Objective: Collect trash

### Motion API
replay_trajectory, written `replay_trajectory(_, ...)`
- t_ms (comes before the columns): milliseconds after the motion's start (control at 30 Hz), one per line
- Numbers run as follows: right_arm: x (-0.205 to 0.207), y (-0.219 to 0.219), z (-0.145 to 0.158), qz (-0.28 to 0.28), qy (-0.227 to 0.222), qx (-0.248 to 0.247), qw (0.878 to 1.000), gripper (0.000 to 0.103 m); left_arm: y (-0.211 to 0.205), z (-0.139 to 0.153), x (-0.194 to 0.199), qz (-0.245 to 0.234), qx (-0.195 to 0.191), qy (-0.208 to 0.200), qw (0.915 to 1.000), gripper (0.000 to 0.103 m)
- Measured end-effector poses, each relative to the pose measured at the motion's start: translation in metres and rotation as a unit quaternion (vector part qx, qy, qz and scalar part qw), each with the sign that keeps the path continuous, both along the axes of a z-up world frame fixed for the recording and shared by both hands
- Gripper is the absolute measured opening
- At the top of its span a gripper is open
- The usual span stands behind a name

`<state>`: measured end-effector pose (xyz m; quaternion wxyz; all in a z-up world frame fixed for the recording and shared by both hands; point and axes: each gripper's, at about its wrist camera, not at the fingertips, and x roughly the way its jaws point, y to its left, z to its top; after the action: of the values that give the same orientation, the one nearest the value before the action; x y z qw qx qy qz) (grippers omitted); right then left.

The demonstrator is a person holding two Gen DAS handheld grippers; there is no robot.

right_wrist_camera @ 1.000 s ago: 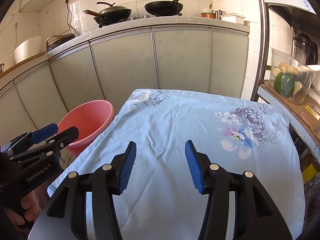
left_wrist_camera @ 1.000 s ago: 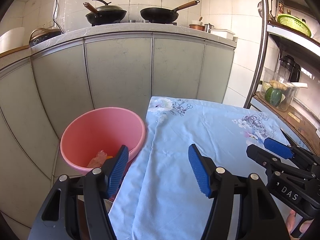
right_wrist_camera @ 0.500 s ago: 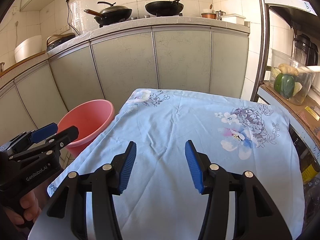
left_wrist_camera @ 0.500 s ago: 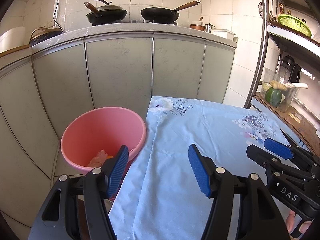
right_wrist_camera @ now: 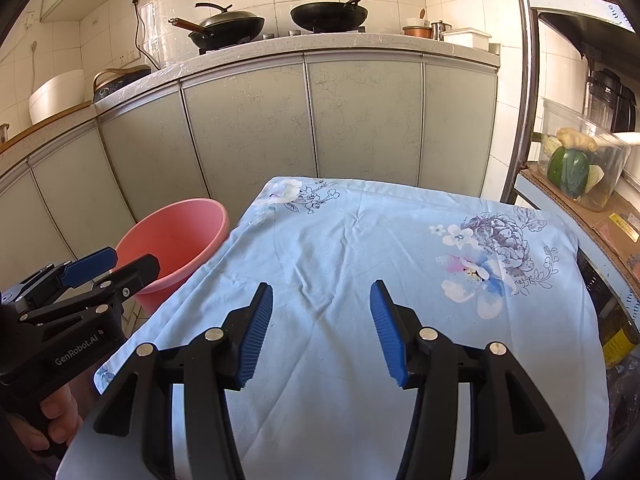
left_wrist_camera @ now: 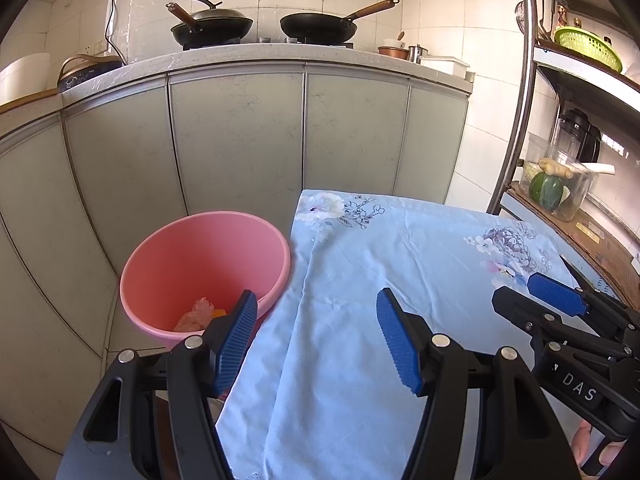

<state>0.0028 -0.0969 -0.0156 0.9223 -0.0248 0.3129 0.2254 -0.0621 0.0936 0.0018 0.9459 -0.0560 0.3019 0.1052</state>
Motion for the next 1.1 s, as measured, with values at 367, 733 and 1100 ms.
replay_trajectory(367,-0.0001,0.0001,0.0001,0.0,0.0,0.0,1.0,0.052,-0.0015,-0.0022,0.0005,0.003,-0.001,0.004,1.0,0.062)
replay_trajectory(733,0.0005,-0.0003,-0.0005,0.0,0.001,0.0,1.0,0.052,-0.0018,-0.0041,0.0032,0.002,-0.003,0.01,0.9999,0.062)
replay_trajectory(1100,0.0007,-0.0024,-0.0026,-0.002,0.003,-0.001,1.0,0.051,-0.0026,-0.0062,0.0051,0.001,-0.004,0.016,0.9999,0.062)
